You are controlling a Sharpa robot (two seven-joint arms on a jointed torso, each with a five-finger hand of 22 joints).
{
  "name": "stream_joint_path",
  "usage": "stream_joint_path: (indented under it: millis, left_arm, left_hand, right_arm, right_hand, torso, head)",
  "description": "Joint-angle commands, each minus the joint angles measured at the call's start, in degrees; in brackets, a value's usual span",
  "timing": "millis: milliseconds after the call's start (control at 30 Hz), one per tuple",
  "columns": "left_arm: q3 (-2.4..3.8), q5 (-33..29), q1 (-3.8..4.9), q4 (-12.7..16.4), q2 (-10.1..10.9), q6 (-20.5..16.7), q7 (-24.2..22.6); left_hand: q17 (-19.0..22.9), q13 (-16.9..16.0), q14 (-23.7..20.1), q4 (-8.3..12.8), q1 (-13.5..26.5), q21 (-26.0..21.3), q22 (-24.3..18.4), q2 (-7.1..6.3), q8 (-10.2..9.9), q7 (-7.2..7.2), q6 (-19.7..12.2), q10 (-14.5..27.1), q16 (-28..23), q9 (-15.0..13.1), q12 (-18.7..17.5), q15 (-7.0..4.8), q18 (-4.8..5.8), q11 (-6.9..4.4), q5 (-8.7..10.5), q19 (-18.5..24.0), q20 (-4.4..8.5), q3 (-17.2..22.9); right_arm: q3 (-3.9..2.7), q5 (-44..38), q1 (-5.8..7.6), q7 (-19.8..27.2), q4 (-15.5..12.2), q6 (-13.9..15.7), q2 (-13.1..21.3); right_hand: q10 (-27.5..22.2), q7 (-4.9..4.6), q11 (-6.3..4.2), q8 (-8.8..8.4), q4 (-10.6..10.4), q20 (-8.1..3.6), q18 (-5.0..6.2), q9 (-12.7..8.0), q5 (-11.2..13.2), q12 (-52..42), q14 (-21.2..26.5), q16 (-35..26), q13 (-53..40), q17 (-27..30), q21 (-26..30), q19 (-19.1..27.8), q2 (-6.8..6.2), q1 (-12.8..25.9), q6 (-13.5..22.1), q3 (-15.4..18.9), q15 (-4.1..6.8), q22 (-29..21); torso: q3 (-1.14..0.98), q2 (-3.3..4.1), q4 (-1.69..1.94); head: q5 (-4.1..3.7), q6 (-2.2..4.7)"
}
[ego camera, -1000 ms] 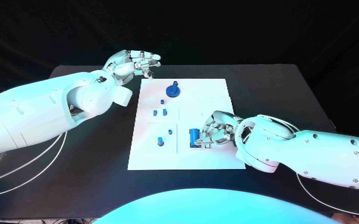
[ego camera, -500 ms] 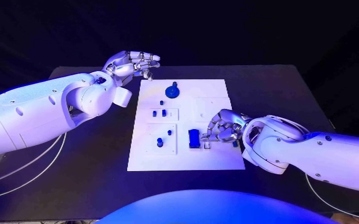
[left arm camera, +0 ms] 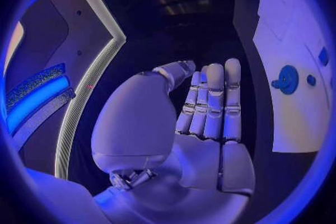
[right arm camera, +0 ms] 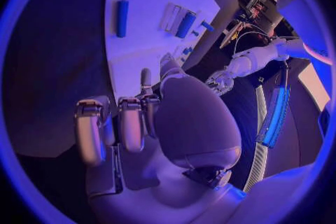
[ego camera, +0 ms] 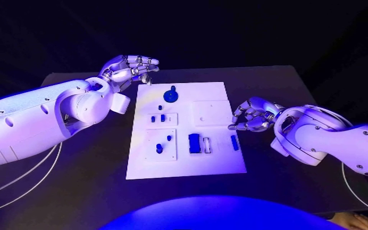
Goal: Assemble the parts on the task board
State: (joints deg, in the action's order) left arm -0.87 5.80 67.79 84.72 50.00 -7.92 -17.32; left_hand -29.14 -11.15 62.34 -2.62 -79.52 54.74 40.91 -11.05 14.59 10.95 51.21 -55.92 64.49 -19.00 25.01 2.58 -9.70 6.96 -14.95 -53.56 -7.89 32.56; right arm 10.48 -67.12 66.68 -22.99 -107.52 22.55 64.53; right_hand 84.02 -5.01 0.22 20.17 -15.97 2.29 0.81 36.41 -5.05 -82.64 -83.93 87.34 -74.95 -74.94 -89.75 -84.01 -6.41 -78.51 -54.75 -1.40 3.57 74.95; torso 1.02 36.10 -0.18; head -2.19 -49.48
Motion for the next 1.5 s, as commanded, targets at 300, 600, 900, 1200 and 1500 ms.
stream_joint_path:
  millis: [300, 600, 900, 1200, 1500]
  left_arm:
    - [-0.04, -0.6, -0.17, 0.5, -0.2, 0.8, -1.5]
    - [-0.07, -0.7, -0.23, 0.4, -0.2, 0.7, -1.4]
    - [-0.08, -0.7, -0.26, 0.3, -0.2, 0.7, -1.2]
    - [-0.09, -0.7, -0.27, 0.4, -0.1, 0.8, -1.0]
    - [-0.10, -0.6, -0.27, 0.7, 0.4, 0.8, -0.8]
  left_hand:
    - [0.1, 0.1, -0.2, -0.4, 0.6, -0.4, -0.1, 0.15, -0.1, 0.05, -0.4, 0.5, -0.2, 0.0, 0.2, 0.03, -0.88, 0.04, -0.05, -0.4, -0.16, 0.0]
    - [0.1, 0.1, -0.2, -0.4, 0.6, -0.4, -0.1, 0.15, -0.1, 0.05, -0.4, 0.5, -0.2, 0.0, 0.2, 0.03, -0.88, 0.04, -0.05, -0.4, -0.16, 0.0]
    - [0.1, 0.1, -0.2, -0.4, 0.7, -0.5, -0.1, 0.17, -0.1, 0.04, -0.4, 0.5, -0.2, 0.0, 0.3, 0.03, -0.88, 0.02, -0.03, -0.4, -0.17, -0.1]
    - [0.1, 0.1, -0.2, -0.4, 0.7, -0.5, -0.1, 0.17, -0.1, 0.04, -0.4, 0.5, -0.2, 0.0, 0.3, 0.03, -0.88, 0.02, -0.03, -0.4, -0.17, -0.1]
    - [0.1, 0.1, -0.2, -0.4, 0.6, -0.5, -0.2, 0.22, -0.1, 0.03, -0.3, 0.5, -0.2, -0.1, 0.3, 0.02, -0.89, 0.00, -0.04, -0.4, -0.17, -0.1]
  right_arm:
    - [0.38, -5.4, -1.05, -1.4, 0.2, -5.2, 2.8]
    - [0.55, -6.5, -3.66, -3.4, 0.9, -4.9, 1.4]
    - [0.58, -7.5, -4.57, -4.6, 1.4, -4.8, 0.1]
    - [0.60, -8.5, -4.81, -5.8, 2.2, -4.9, -1.5]
    - [0.63, -10.8, -5.63, -7.2, 3.6, -6.6, -3.2]
  right_hand:
    - [2.1, 0.07, 0.30, -0.53, -0.8, 0.44, -0.81, -0.3, 1.0, 0.4, -4.6, 0.0, -10.1, -7.3, -0.3, -6.0, -0.88, 1.8, -1.6, -0.1, -0.25, 15.1]
    - [2.1, 0.33, 0.10, -0.60, -0.8, 0.35, -0.81, -0.2, 0.7, 0.4, -4.6, 0.0, -10.1, -7.4, -0.3, -6.0, -1.33, 4.0, -2.4, 0.0, -0.10, 15.1]
    - [2.2, 0.55, -0.08, -0.46, -0.8, 0.26, -0.81, -0.1, 0.6, 0.3, -4.6, 0.0, -10.2, -7.4, -0.3, -6.0, -1.41, 5.1, -3.0, -0.2, 0.03, 15.1]
    - [2.2, 0.65, -0.17, -0.37, -0.8, 0.21, -0.81, -0.1, 0.5, 0.3, -4.6, 0.0, -10.2, -7.5, -0.3, -6.0, -1.22, 5.4, -3.3, -0.3, 0.10, 15.1]
    - [2.2, 0.82, -0.33, -0.31, -0.6, 0.10, -0.81, 0.0, 0.5, 0.3, -4.6, 0.0, -10.2, -7.5, -0.3, -6.0, -1.30, 4.9, -3.5, -0.7, 0.24, 15.1]
  torso:
    - [0.08, -0.08, -0.04]
    - [0.03, -0.06, 0.05]
    - [0.15, -0.03, 0.04]
    - [0.12, -0.01, 0.09]
    - [0.10, 0.03, 0.12]
  head:
    - [-0.84, 0.15]
    - [-0.39, 0.06]
    - [-0.44, 0.21]
    - [-0.38, 0.19]
    - [-0.13, 0.00]
